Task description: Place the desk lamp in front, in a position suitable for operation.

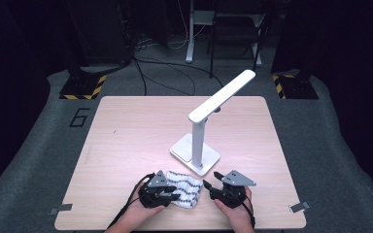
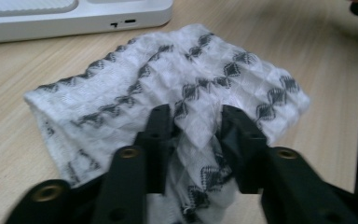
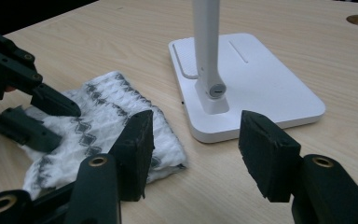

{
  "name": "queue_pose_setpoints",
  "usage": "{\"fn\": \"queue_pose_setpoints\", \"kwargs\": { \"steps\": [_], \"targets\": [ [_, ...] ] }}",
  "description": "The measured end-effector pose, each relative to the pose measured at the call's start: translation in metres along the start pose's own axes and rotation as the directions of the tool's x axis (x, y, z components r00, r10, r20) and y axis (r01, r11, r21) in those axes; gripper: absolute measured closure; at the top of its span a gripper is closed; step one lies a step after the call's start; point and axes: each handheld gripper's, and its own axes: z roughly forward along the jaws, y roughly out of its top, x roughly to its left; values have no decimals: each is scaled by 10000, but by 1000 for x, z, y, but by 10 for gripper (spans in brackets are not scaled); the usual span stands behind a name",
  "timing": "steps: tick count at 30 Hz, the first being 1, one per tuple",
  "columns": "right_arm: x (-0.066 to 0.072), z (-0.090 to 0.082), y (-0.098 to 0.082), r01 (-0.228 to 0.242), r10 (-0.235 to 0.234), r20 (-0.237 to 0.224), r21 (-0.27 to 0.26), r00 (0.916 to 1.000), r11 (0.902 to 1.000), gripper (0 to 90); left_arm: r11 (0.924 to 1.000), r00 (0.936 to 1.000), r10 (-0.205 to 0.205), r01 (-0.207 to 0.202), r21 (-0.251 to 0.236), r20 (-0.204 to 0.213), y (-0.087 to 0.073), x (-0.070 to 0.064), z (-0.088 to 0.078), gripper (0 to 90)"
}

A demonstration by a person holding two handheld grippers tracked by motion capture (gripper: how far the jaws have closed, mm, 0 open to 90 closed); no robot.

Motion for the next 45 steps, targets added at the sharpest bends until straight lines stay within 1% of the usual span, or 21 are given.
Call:
{"fn": "queue_pose_setpoints", "kwargs": {
  "steps": [8, 13, 16, 17, 19, 22, 23, 27, 28, 29, 30, 31, 34, 37, 38, 39, 40, 41, 42, 44, 45],
  "targets": [
    [18, 16, 5, 533, -503, -807, 357, 9955, 9979, 443, 9969, 9948, -566, 517, -597, -842, -14, 18, -49, 483],
    [34, 32, 9, 963, -893, -1371, 453, 9865, 9943, 428, 9882, 9815, -1101, 913, -1226, -1564, -28, 33, -70, 471],
    [39, 37, 8, 1234, -1134, -1611, 530, 9804, 9909, 411, 9771, 9733, -1671, 1422, -1581, -1573, -34, 43, -77, 468],
    [45, 42, 7, 1613, -1476, -1871, 599, 9712, 9851, 384, 9701, 9677, -1919, 1618, -1809, -1635, -36, 45, -78, 468],
    [47, 43, 7, 1719, -1552, -1991, 696, 9676, 9826, 372, 9695, 9637, -1994, 1677, -1785, -1777, -40, 50, -82, 468],
    [55, 55, 5, 2313, -2060, -2234, 938, 9527, 9683, 340, 9658, 9566, -2137, 1763, -1901, -1981, -44, 51, -83, 466],
    [55, 55, 5, 2313, -2060, -2234, 938, 9527, 9683, 340, 9697, 9570, -2036, 1680, -1774, -2068, -45, 51, -84, 466],
    [57, 66, 2, 2476, -2117, -2294, 1406, 9500, 9586, 321, 9688, 9542, -2079, 1705, -1801, -2150, -47, 50, -83, 459],
    [58, 69, 1, 2708, -2330, -2250, 1548, 9461, 9501, 321, 9687, 9545, -2128, 1781, -1728, -2088, -48, 50, -84, 457],
    [58, 74, 0, 3020, -2551, -2268, 2045, 9400, 9311, 323, 9687, 9539, -2143, 1800, -1710, -2100, -48, 50, -84, 457],
    [58, 74, 0, 3020, -2551, -2268, 2045, 9400, 9311, 323, 9696, 9544, -2102, 1757, -1704, -2121, -49, 50, -84, 457],
    [56, 75, 0, 2639, -2102, -2374, 2236, 9484, 9383, 342, 9690, 9536, -2132, 1785, -1707, -2126, -49, 49, -84, 457],
    [55, 75, 0, 2563, -1979, -2517, 2257, 9473, 9399, 384, 9682, 9531, -2154, 1800, -1739, -2126, -50, 50, -85, 457],
    [55, 73, 2, 2541, -1922, -2623, 2271, 9456, 9401, 559, 9612, 9488, -2408, 2039, -1857, -2046, -51, 52, -87, 456],
    [54, 72, 2, 2625, -1938, -2754, 2396, 9416, 9347, 607, 9638, 9505, -2312, 1947, -1819, -2075, -50, 53, -87, 456],
    [54, 71, 2, 2519, -1851, -2711, 2372, 9446, 9382, 655, 9605, 9480, -2403, 2010, -1926, -2088, -50, 53, -87, 456],
    [54, 71, 2, 2519, -1851, -2711, 2372, 9446, 9382, 655, 9605, 9480, -2403, 2010, -1926, -2088, -50, 53, -87, 456],
    [52, 69, 3, 2676, -1951, -2851, 2428, 9384, 9324, 699, 9611, 9481, -2353, 1943, -1961, -2137, -50, 53, -87, 456],
    [52, 67, 3, 2424, -1702, -2774, 2514, 9456, 9370, 734, 9592, 9470, -2376, 1936, -2061, -2163, -50, 53, -87, 456],
    [48, 64, 3, 2310, -1577, -2766, 2566, 9480, 9385, 756, 9595, 9487, -2389, 1979, -2004, -2070, -49, 54, -88, 457],
    [44, 58, 3, 2024, -1328, -2613, 2609, 9561, 9439, 764, 9613, 9504, -2313, 1903, -1994, -2080, -48, 55, -87, 457]
  ]
}}
